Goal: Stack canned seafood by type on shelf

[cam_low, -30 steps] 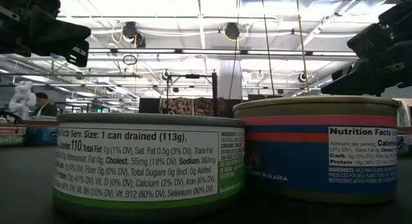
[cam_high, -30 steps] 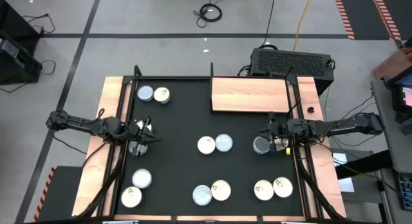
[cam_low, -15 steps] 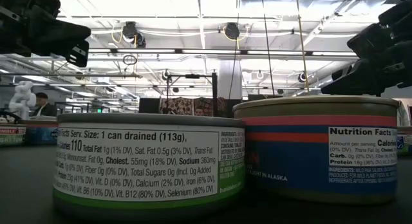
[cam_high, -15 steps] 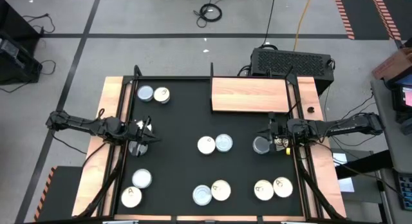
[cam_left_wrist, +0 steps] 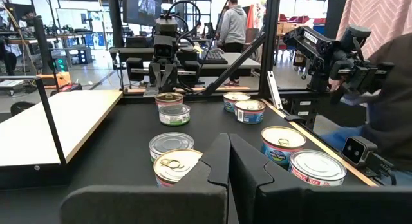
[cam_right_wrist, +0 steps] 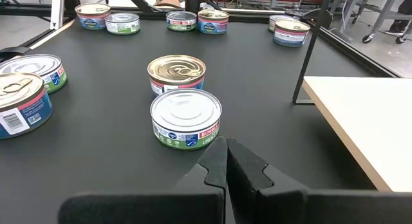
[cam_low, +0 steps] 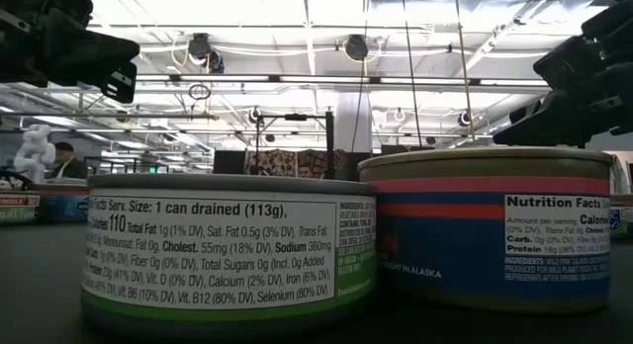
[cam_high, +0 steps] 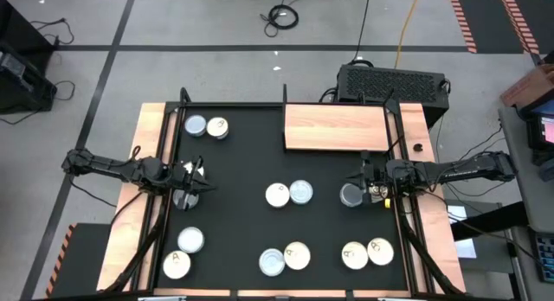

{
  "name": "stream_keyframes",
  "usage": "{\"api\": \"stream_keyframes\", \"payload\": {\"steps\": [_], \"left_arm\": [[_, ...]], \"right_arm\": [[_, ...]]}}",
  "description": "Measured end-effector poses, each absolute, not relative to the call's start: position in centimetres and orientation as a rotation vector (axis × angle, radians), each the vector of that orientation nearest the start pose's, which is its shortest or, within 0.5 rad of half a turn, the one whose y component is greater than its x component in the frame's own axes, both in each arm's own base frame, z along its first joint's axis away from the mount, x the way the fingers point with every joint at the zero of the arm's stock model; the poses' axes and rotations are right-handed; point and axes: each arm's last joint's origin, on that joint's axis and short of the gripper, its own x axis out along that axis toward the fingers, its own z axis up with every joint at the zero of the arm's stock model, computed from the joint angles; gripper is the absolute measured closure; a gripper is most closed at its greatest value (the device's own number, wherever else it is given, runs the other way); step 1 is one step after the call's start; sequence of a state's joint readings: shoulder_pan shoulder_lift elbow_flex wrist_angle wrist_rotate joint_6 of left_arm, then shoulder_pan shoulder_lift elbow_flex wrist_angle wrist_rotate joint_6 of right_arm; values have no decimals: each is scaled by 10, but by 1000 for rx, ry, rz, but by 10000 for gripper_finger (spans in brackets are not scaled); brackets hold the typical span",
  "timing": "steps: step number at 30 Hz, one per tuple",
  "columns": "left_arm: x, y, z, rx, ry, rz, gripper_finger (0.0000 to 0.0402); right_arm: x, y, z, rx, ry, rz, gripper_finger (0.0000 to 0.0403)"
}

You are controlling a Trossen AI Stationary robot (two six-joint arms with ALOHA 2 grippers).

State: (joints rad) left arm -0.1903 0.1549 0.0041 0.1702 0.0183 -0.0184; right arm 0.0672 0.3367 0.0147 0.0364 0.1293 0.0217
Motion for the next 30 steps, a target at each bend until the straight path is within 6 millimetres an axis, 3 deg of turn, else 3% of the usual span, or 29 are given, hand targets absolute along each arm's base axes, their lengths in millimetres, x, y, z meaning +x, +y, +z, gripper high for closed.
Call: {"api": "stream_keyframes", "payload": {"steps": [7, 14, 18, 23, 27, 30], "left_arm": [[105, -21, 169, -20, -17, -209, 398], [105, -19, 169, -4, -25, -143, 398], [105, -19, 172, -224, -33, -153, 398], [105, -18, 178, -318, -100, -126, 398], [105, -18, 178, -276, -101, -114, 398], [105, -17, 178, -240, -106, -89, 398]], "right_arm": [[116, 4, 146, -3, 250, -66, 403], [119, 4, 166, 63, 39, -59, 403], [118, 4, 176, 76, -64, -55, 403], [118, 5, 180, 103, -110, -19, 403], [117, 8, 188, 159, -185, 77, 403], [117, 7, 196, 294, -263, 80, 403]]}}
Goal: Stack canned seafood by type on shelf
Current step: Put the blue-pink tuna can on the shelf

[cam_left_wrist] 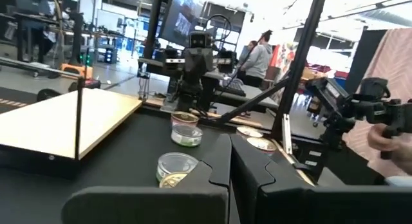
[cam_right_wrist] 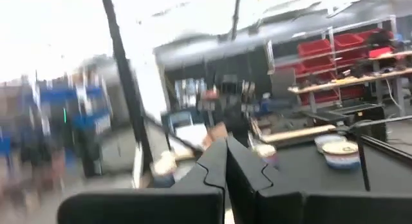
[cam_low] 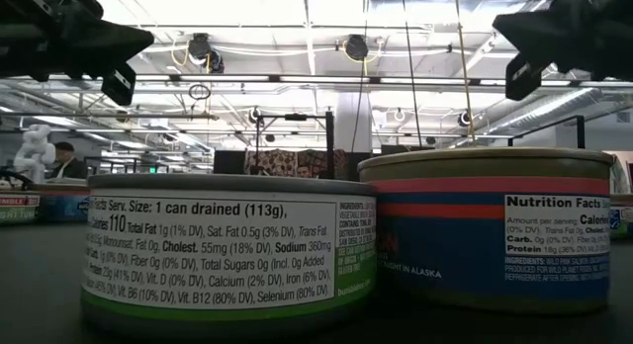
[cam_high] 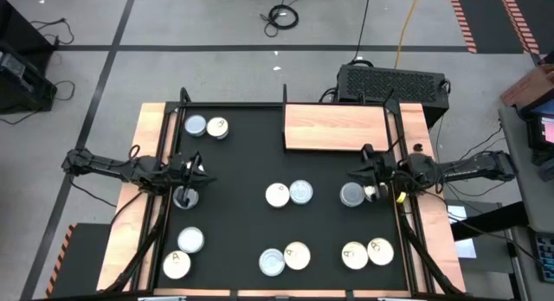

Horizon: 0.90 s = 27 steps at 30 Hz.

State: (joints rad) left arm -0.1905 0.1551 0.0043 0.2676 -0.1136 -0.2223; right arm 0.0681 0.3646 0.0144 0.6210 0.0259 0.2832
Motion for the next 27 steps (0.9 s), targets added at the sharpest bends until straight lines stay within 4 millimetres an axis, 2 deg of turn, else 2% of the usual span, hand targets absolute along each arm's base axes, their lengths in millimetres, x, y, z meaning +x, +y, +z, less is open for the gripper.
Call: {"api": "stream_keyframes", "payload": {"steps": [2, 11, 15, 21, 27], "left_arm": [[105, -17, 178, -244, -104, -89, 398], [106, -16, 173, -169, -56, -44, 398], [106, -13, 173, -165, -68, 44, 398], [107, -14, 179, -189, -75, 46, 398], [125, -17, 205, -142, 3, 52, 398]], "right_arm": [[118, 6, 196, 360, -268, 48, 403], [135, 5, 189, 410, -138, -46, 386], [148, 6, 197, 358, -84, -54, 375], [175, 13, 213, 254, 41, -43, 364], [207, 23, 232, 136, 137, -10, 354]]}}
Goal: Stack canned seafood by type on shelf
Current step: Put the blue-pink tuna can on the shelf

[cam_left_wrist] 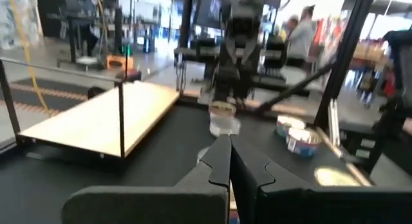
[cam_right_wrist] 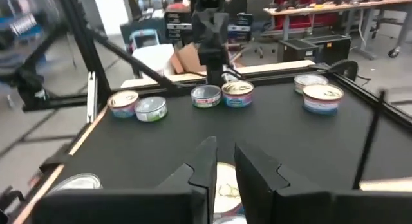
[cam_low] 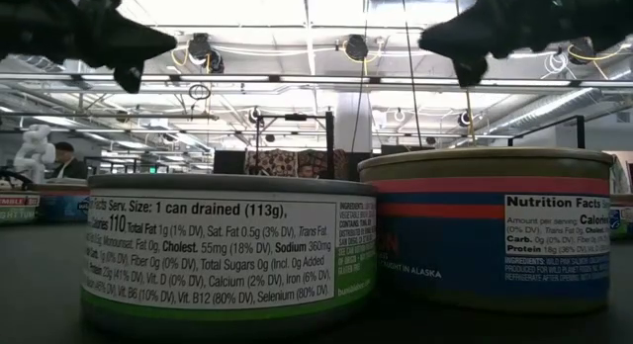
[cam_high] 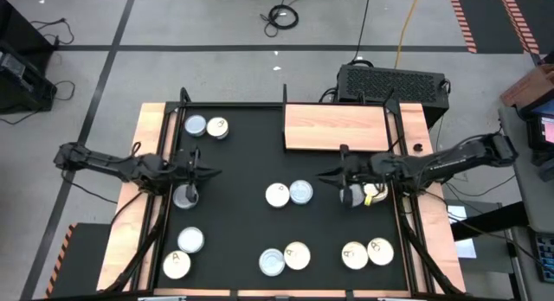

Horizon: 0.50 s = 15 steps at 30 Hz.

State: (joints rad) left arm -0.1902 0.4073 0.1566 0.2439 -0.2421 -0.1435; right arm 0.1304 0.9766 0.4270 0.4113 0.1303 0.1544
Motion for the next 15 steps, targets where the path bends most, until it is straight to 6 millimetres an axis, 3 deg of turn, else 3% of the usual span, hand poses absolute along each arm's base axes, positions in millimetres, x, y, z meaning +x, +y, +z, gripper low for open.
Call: {"api": "stream_keyframes", "payload": {"steps": [8, 15], "left_arm": [[180, -29, 251, 63, 131, -10, 398], [233, -48, 288, 221, 185, -160, 385]], "right_arm": [[244, 45, 248, 37, 316, 54, 343], [253, 78, 256, 15, 509, 147, 342]]}}
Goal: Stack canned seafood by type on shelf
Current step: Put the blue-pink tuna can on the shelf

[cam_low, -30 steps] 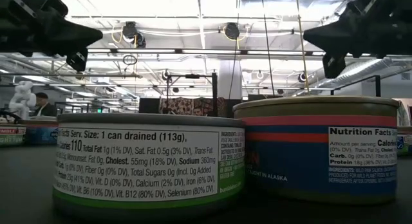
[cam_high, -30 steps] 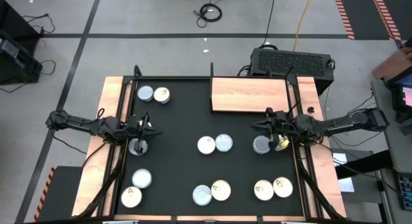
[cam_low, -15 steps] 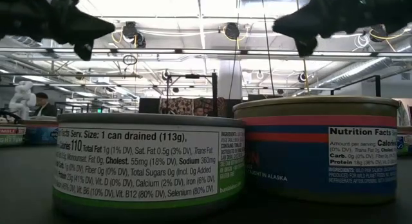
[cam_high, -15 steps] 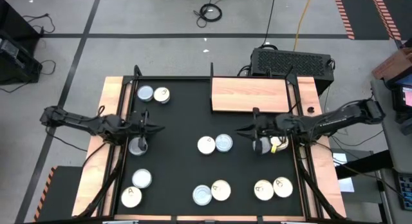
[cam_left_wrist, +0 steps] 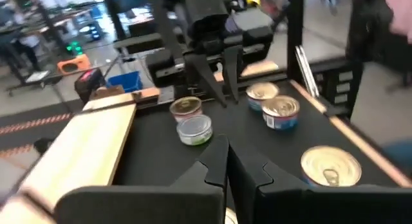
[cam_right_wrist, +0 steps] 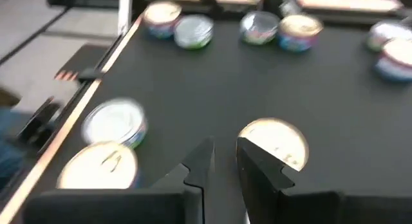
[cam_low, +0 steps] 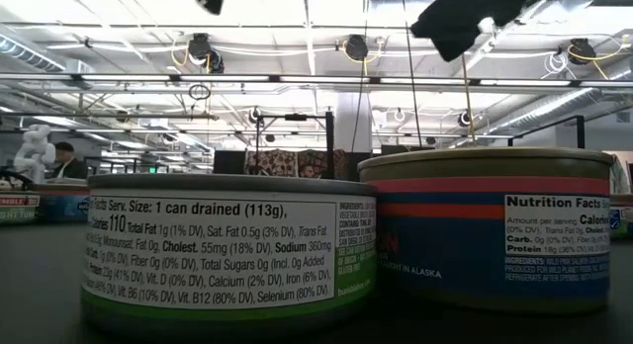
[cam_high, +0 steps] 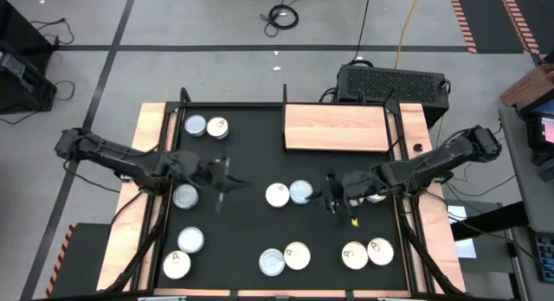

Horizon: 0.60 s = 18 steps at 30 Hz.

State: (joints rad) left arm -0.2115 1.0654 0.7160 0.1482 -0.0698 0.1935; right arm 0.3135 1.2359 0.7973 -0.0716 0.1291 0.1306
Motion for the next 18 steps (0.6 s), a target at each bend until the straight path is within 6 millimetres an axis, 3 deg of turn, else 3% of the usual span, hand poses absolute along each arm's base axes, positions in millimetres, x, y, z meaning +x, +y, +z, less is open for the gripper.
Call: {"api": "stream_keyframes", "payload": {"steps": [6, 11, 18], "left_arm": [[275, -67, 293, 387, 283, -184, 305], [306, -88, 296, 424, 335, -227, 237], [329, -106, 282, 534, 579, -198, 206]], "right_arm": [[246, 98, 259, 74, 591, 187, 342], [237, 107, 252, 92, 677, 182, 342], [226, 111, 244, 60, 752, 47, 342]]}}
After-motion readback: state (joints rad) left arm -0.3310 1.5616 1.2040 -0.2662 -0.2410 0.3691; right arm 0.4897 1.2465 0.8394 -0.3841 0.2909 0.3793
